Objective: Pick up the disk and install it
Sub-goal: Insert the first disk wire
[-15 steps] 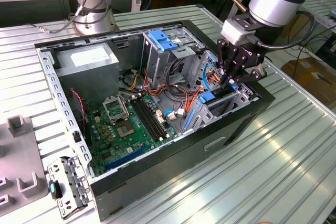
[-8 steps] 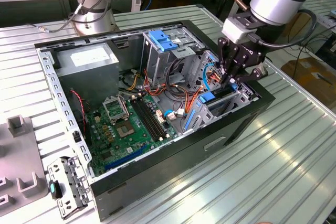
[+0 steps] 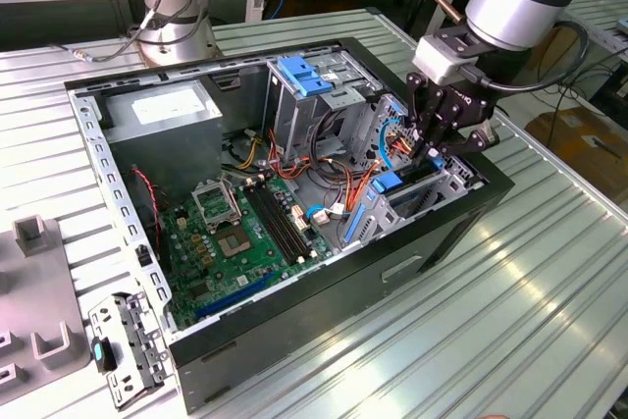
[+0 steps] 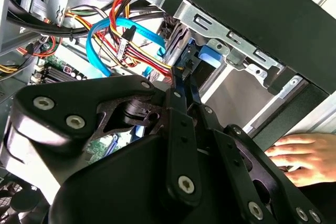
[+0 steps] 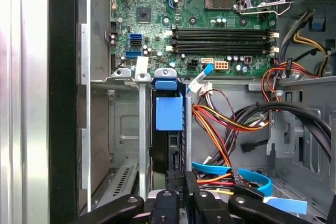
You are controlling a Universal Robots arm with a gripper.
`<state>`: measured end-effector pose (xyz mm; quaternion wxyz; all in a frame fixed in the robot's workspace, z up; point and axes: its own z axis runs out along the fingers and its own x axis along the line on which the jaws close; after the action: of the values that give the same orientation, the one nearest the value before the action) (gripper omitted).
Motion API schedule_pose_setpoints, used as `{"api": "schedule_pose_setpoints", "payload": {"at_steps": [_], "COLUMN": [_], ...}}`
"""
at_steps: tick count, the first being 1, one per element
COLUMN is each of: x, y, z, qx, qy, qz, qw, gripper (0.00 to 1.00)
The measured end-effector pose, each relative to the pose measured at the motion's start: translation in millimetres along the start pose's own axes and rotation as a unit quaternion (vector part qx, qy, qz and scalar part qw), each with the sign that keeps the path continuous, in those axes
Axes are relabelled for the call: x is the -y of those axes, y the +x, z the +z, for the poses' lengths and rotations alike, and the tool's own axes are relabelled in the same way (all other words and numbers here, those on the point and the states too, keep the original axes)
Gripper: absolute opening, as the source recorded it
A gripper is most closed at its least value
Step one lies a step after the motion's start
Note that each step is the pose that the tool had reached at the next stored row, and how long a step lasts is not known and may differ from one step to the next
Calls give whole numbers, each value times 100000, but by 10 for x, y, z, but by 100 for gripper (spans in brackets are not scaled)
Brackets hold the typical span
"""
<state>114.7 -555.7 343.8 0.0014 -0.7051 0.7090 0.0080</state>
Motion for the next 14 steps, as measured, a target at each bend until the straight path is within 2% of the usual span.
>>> {"api": "schedule_pose_setpoints", "payload": {"at_steps": [7,14], "x": [0,0], "y": [0,31], "z": [-48,-44], "qx": [29,22], "qy": [3,8], "qz": [33,403], "qw": [100000,99999], "gripper": [17,17]}}
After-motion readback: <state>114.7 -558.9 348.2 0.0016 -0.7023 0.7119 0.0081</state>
